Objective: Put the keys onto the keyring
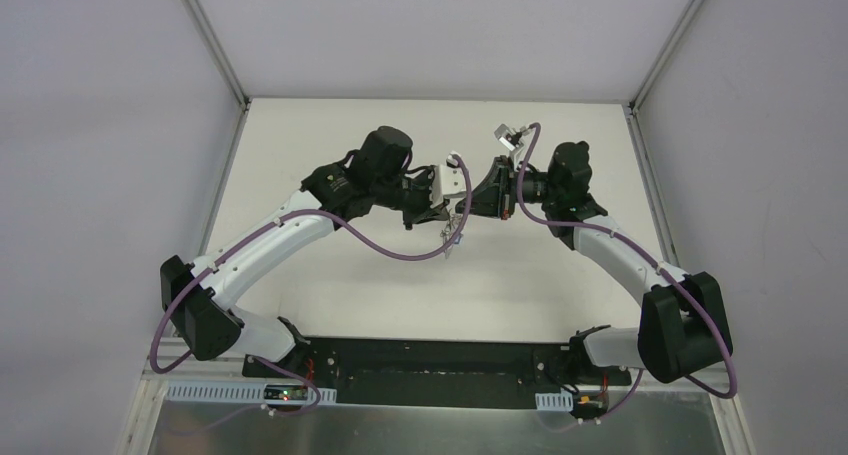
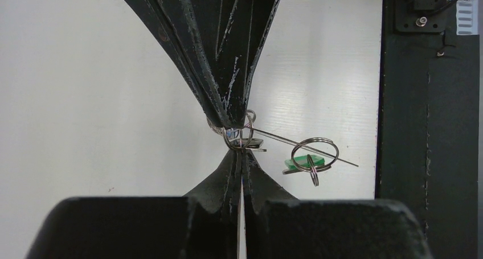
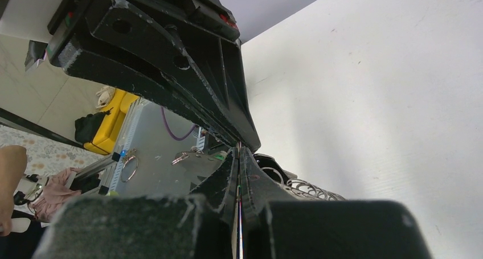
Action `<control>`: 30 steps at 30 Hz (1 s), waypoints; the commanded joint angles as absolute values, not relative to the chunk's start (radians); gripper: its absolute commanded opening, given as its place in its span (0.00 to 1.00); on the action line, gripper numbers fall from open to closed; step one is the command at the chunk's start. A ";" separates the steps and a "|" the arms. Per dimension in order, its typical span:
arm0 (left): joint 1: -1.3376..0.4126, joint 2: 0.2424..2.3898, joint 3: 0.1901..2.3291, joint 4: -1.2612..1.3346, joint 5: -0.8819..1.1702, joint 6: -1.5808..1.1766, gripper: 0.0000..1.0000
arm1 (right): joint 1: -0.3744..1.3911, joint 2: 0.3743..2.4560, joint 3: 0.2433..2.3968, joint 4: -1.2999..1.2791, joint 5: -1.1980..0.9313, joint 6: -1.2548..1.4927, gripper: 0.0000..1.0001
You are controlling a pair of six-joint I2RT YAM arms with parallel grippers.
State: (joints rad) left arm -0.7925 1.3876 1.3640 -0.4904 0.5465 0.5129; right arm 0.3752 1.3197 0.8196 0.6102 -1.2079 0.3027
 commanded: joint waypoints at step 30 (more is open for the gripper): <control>-0.862 1.411 1.422 -0.504 0.414 0.435 0.01 | 0.362 1.304 0.827 0.572 -1.112 0.257 0.00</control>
